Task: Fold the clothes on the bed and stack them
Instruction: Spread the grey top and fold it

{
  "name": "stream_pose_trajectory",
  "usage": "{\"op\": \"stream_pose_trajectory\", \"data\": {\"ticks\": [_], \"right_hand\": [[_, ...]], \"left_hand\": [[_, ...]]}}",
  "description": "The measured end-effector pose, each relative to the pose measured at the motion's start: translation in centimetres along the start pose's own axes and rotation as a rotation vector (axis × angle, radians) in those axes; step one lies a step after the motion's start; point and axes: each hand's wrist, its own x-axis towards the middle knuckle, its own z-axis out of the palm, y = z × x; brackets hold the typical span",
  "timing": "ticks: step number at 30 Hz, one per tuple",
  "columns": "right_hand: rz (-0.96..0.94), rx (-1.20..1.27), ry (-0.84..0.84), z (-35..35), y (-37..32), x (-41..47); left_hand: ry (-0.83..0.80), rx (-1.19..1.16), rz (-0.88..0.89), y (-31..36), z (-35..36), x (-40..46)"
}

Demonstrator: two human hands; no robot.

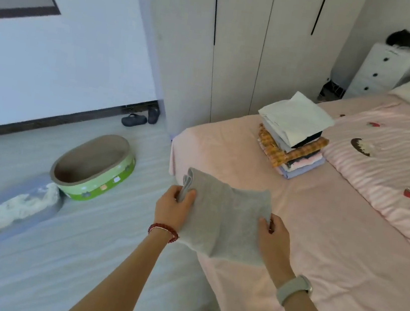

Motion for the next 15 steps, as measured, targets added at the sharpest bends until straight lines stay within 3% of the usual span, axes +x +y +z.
{"op": "stream_pose_trajectory", "data": {"ticks": [7,15], "right_hand": [[0.096,0.009,0.087,4.2,-3.8,10.9],[0.194,0.059,0.397,10.3,-7.6,23.6]], "left_hand": [[-0.138,0.058,0.045,3.1,3.3,14.4],[-0.406,0.134,0.226,8.3,8.6,34.7]]}}
